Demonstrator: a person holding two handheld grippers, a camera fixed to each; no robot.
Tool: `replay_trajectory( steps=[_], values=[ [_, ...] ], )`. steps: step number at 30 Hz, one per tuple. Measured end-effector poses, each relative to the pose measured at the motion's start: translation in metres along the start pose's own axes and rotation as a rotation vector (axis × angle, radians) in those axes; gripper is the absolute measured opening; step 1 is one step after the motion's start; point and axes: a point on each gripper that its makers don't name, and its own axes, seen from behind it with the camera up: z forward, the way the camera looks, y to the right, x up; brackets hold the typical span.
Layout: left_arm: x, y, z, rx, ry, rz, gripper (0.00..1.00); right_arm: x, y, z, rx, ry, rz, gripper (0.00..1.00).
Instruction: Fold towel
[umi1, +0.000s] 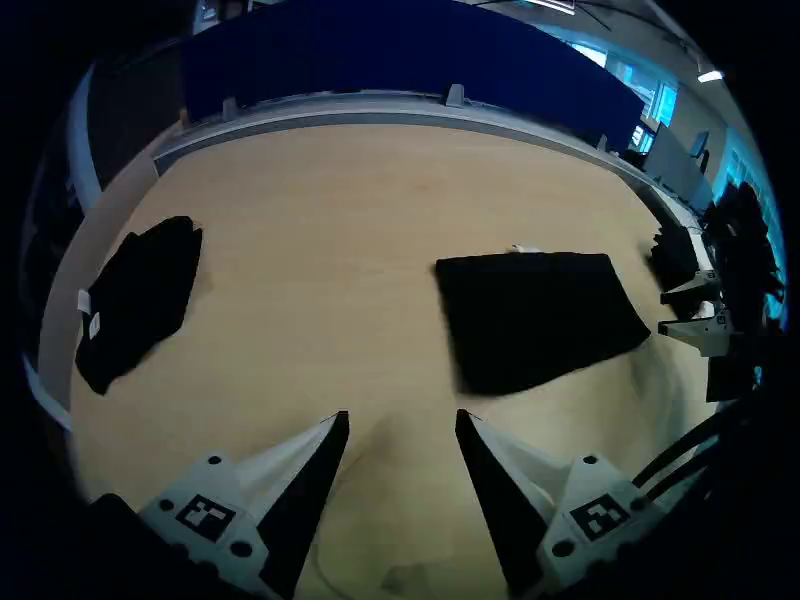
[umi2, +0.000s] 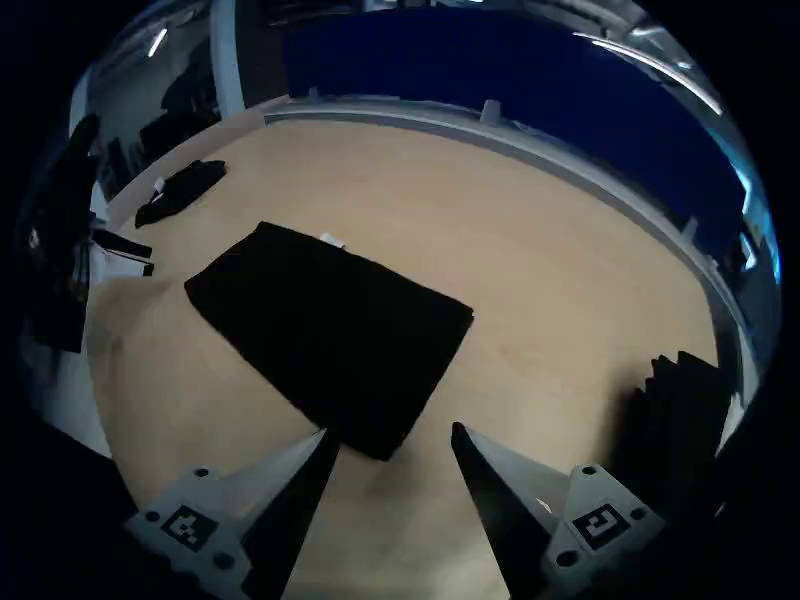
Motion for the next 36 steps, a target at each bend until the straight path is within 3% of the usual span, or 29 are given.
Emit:
replay_trajectory(
  steps=[6,15,22,32,36],
  values=[
    [-0.015,-0.01,-0.017,0.034,-0.001,-0.038,0.78,-0.01,-0.002,0.004,0.027,-0.038,-0.071,0.86],
    [-0.032,-0.023,-0.027,0.069,-0.007,-0.069,0.78,-0.017,-0.009,0.012,0.055,-0.061,-0.113,0.84],
    [-0.038,-0.026,-0.03,0.076,-0.009,-0.078,0.78,-0.026,-0.01,0.019,0.053,-0.09,-0.131,0.51],
    [-0.043,-0.027,-0.03,0.074,-0.01,-0.087,0.78,-0.034,-0.018,0.021,0.081,-0.114,-0.13,0.32],
    [-0.043,-0.029,-0.029,0.075,-0.011,-0.086,0.78,-0.035,-0.021,0.022,0.088,-0.117,-0.125,0.15]
  ],
)
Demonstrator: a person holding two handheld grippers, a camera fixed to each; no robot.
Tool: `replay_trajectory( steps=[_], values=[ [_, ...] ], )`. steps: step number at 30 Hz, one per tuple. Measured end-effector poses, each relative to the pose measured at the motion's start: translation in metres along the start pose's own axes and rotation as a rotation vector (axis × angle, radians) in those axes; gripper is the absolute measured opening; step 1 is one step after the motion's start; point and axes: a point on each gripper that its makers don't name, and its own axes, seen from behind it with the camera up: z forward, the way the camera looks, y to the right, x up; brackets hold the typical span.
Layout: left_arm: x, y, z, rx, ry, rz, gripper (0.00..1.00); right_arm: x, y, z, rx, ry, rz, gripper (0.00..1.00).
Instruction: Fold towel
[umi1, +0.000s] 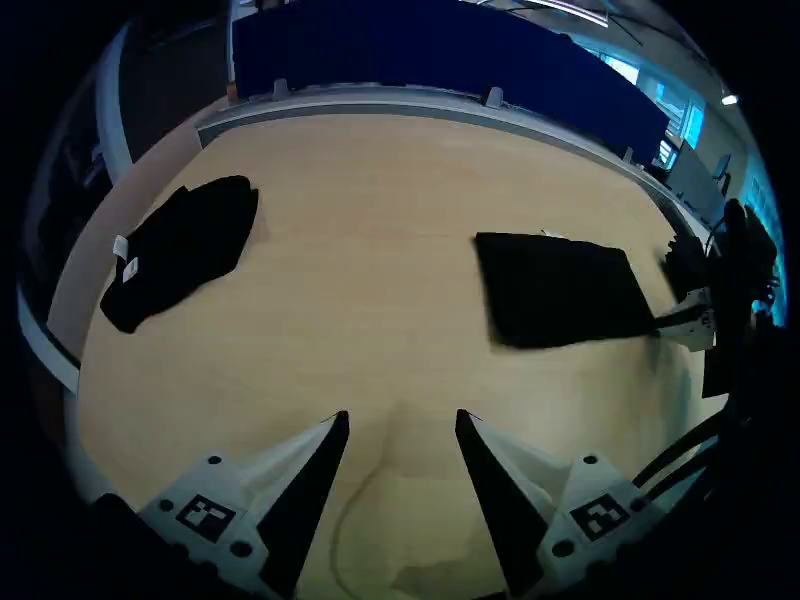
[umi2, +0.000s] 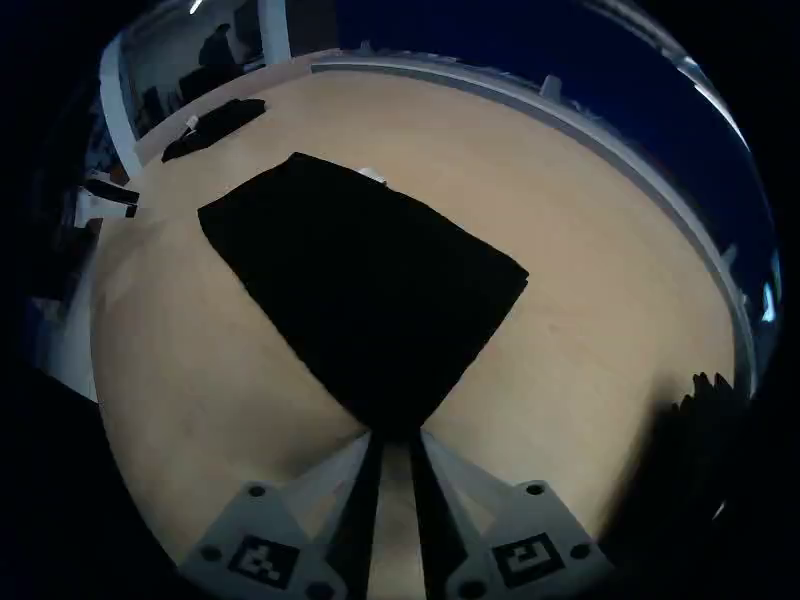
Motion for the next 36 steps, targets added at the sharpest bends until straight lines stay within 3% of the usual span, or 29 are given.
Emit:
replay_trajectory(
  steps=[5,18,27,36],
  values=[
    [0.0,0.0,-0.001,-0.001,0.0,0.002,0.78,0.001,-0.002,0.0,0.011,0.0,0.008,0.06],
    [0.002,0.002,-0.011,-0.012,0.009,-0.013,0.78,0.032,0.0,-0.019,-0.01,0.034,-0.059,0.06],
    [-0.001,-0.006,-0.02,0.0,0.014,-0.018,0.78,0.081,0.0,-0.04,-0.022,0.079,-0.173,0.06],
    [-0.001,-0.009,-0.034,-0.006,0.035,-0.058,0.78,0.131,-0.014,-0.055,-0.019,0.126,-0.274,0.06]
  ],
)
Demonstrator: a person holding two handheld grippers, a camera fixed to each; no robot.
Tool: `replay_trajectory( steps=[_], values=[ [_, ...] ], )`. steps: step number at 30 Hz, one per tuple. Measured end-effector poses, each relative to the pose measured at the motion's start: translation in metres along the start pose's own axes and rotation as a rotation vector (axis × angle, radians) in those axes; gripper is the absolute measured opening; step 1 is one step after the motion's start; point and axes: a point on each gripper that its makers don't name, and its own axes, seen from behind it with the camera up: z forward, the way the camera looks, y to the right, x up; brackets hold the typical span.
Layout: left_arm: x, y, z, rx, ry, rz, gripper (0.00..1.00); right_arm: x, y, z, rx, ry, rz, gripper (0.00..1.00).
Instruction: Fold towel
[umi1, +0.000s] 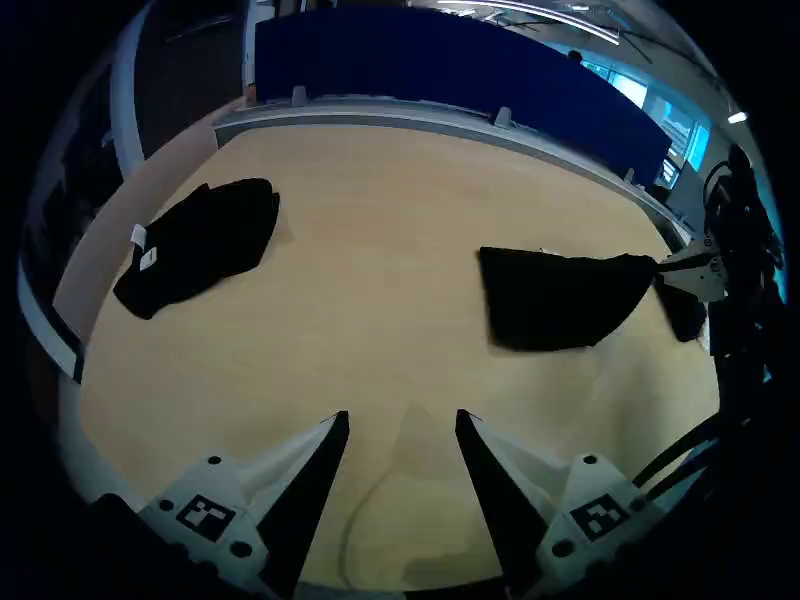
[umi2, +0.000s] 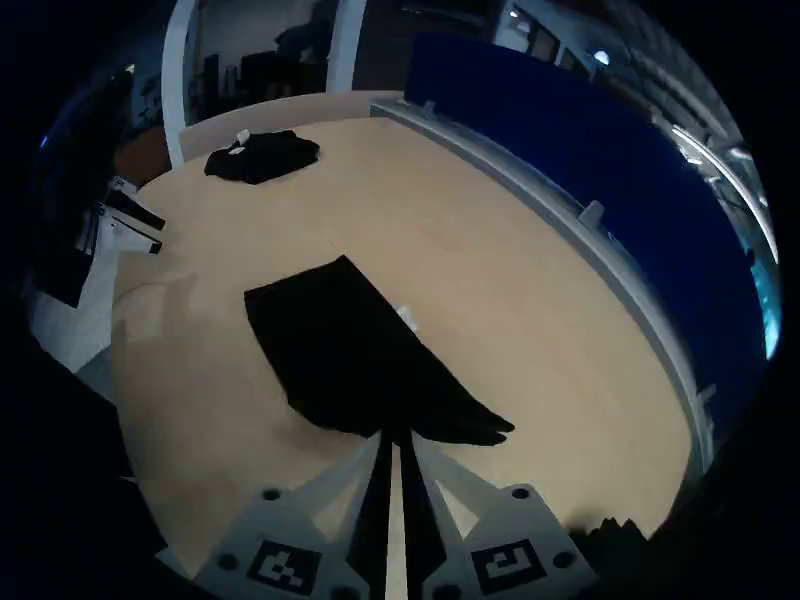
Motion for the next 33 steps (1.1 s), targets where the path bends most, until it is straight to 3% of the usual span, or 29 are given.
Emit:
replay_trajectory(
  steps=[9,18,27,33],
  values=[
    [0.001,0.0,-0.014,-0.002,0.024,-0.011,0.78,0.029,-0.008,0.006,0.019,0.016,-0.07,0.06],
    [0.008,-0.008,-0.032,0.026,0.066,-0.024,0.78,0.06,-0.028,0.026,0.063,0.024,-0.167,0.06],
    [0.005,-0.019,-0.048,0.057,0.097,-0.056,0.78,0.088,-0.075,0.07,0.153,0.016,-0.255,0.06],
    [-0.007,-0.032,-0.05,0.08,0.094,-0.097,0.78,0.09,-0.107,0.11,0.208,-0.01,-0.248,0.06]
  ],
)
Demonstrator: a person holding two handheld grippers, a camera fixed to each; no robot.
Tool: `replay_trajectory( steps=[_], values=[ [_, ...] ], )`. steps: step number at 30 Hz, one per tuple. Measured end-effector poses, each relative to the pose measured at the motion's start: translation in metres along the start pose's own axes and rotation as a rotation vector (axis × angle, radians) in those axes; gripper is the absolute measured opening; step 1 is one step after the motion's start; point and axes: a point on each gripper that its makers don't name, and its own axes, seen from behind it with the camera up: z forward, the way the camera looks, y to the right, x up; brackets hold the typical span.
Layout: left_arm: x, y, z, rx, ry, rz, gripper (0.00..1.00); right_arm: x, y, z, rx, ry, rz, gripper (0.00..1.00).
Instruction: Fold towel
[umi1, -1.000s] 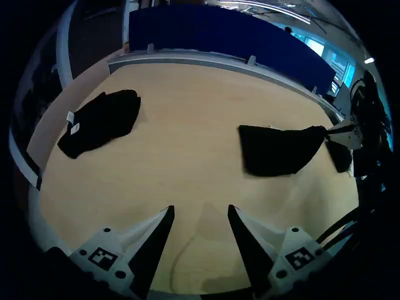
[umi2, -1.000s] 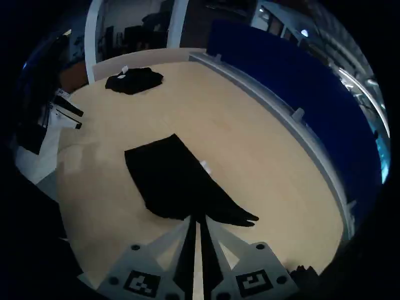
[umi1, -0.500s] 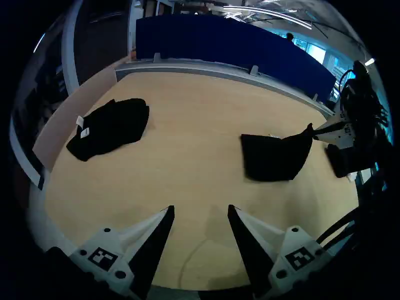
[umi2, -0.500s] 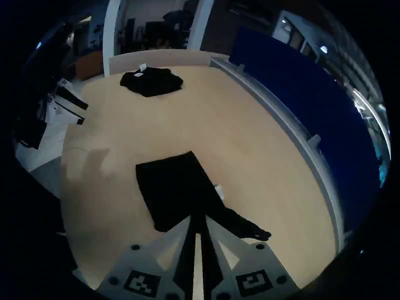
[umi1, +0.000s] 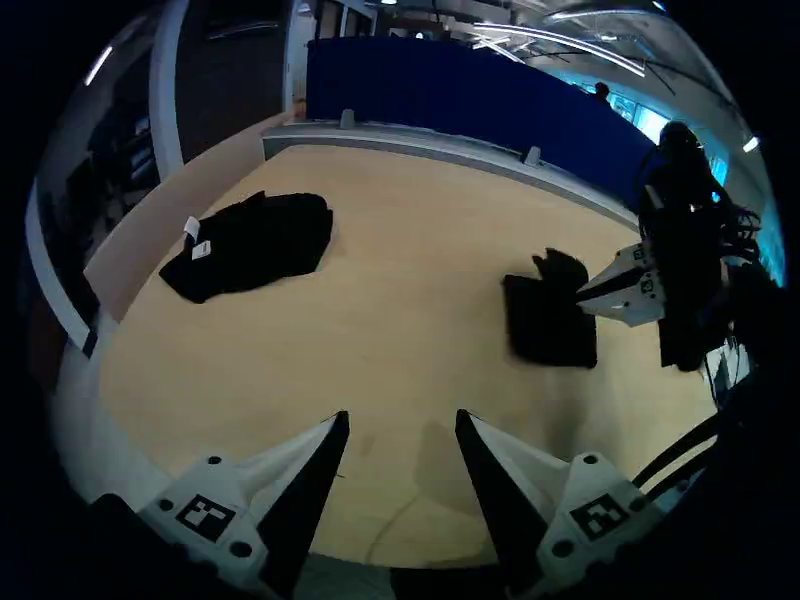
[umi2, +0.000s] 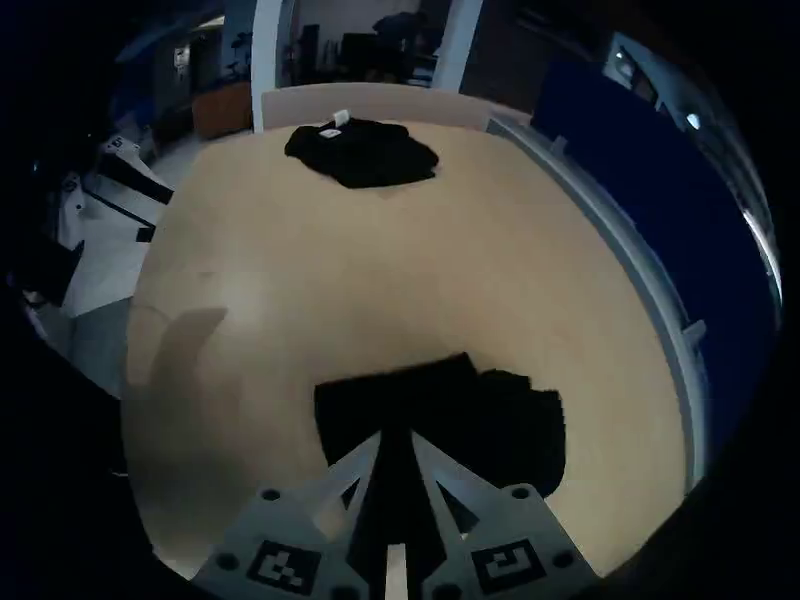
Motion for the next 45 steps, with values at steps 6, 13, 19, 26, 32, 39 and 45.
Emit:
replay_trajectory(
  steps=[6,13,19,26,32,39,45],
  values=[
    [-0.003,-0.006,-0.003,0.002,0.006,-0.033,0.78,-0.006,-0.016,0.029,0.054,-0.027,0.04,0.06],
    [-0.005,-0.007,-0.002,0.008,0.006,-0.033,0.78,-0.01,-0.018,0.034,0.059,-0.035,0.048,0.09],
    [-0.005,-0.006,-0.002,0.009,0.008,-0.027,0.78,-0.01,-0.016,0.032,0.046,-0.028,0.054,0.28],
    [-0.003,-0.004,-0.004,0.008,0.013,-0.027,0.78,-0.011,-0.013,0.028,0.022,-0.024,0.063,0.72],
    [-0.001,-0.003,-0.006,0.008,0.014,-0.023,0.78,-0.013,-0.013,0.023,0.015,-0.013,0.084,0.75],
    [0.001,-0.001,-0.007,0.006,0.016,-0.024,0.78,-0.025,-0.015,0.013,0.005,-0.016,0.117,0.75],
    [0.0,0.0,-0.007,0.004,0.016,-0.02,0.78,-0.046,-0.019,0.005,-0.006,-0.033,0.156,0.75]
  ],
)
